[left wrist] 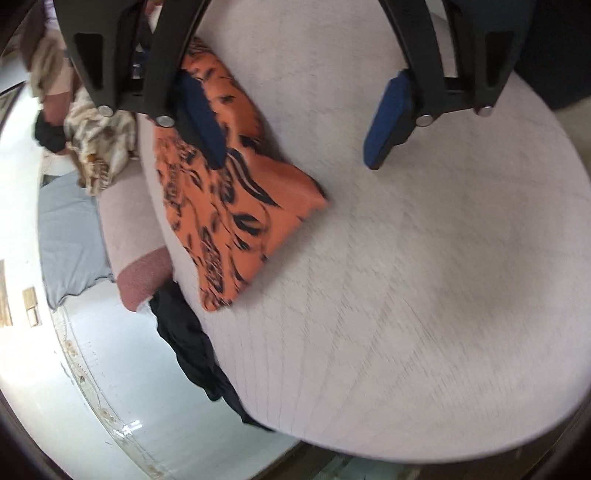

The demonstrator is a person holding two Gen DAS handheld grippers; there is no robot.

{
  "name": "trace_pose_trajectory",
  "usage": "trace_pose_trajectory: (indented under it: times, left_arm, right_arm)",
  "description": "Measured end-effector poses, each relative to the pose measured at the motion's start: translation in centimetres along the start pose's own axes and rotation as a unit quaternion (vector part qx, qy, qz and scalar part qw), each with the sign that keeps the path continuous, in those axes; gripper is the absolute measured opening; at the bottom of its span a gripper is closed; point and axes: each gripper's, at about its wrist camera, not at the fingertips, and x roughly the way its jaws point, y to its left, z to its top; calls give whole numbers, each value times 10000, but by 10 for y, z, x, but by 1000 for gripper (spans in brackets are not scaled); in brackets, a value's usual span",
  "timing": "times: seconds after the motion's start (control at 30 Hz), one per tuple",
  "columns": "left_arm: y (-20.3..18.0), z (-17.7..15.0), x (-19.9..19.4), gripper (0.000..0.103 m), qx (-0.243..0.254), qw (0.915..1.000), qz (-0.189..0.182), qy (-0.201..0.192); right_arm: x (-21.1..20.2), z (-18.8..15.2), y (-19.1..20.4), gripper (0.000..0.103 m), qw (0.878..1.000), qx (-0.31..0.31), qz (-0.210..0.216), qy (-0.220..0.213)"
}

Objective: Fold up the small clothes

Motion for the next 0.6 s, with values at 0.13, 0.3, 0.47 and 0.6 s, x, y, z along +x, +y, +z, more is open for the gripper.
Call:
trace_pose_trajectory:
  times: [0.13, 0.3, 0.47, 0.6]
  left_arm:
    - [-6, -6, 13, 78, -289, 9994, -140, 118]
    - [-16, 18, 28, 93, -615, 9977, -240, -139]
    - [-31, 31, 45, 90, -212, 9995, -80, -210]
    - [-38, 24, 58, 38, 295, 9996, 30, 10]
  right_arm:
    - [8, -2, 1, 34, 9998, 99, 115, 154]
    - [7, -2, 1, 34, 9995, 144, 228, 132]
    - [13, -4, 1, 34, 9995, 151, 166, 201]
    - [21, -4, 2, 34, 9995, 150, 96, 276]
